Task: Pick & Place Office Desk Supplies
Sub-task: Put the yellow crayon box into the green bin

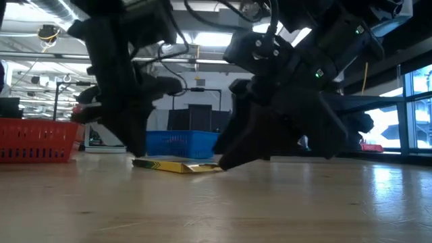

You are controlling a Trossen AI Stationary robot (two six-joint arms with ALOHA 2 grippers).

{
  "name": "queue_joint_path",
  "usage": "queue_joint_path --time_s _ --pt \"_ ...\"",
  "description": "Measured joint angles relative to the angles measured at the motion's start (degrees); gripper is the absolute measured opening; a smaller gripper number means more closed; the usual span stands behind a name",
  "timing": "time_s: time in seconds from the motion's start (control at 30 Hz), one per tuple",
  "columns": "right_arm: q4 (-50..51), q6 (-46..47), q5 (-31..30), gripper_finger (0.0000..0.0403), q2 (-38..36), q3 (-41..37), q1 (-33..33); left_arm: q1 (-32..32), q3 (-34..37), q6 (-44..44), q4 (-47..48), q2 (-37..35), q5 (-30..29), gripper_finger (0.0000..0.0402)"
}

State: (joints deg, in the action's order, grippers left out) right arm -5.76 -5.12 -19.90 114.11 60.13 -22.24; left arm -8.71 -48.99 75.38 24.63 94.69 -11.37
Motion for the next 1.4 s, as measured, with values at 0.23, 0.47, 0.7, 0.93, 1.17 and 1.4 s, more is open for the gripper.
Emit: queue_joint_path --time_s 0.23,0.47,0.7,0.93,1.17,1.4 --pt "-1.79 -13.67 -0.45 0.0245 1.16 0.07 -0.04 1.69 -0.07 -2.12 -0.03 1.51 2.54 0.0002" --pt "-6.65 -25.30 -2.19 0.0240 3.54 0.20 -0.07 1.75 -0.07 -7.10 -1.96 1.51 9.74 0.0001" --pt "-9.16 -26.89 -3.83 0.0239 5.43 0.27 0.07 1.72 -0.03 -9.31 -3.15 1.55 13.11 0.0001" --pt "-9.82 -27.85 -5.77 0.0235 5.53 0.27 1.03 1.70 -0.02 -11.24 -6.54 1.57 14.11 0.0001" --pt "-9.93 -27.61 -6.30 0.0224 5.56 0.20 1.14 1.70 -0.02 -12.16 -6.46 1.57 16.28 0.0002" --pt "-9.45 -24.37 -7.11 0.0162 5.56 0.07 1.25 1.70 -0.02 -13.21 -7.45 1.57 17.33 0.0002"
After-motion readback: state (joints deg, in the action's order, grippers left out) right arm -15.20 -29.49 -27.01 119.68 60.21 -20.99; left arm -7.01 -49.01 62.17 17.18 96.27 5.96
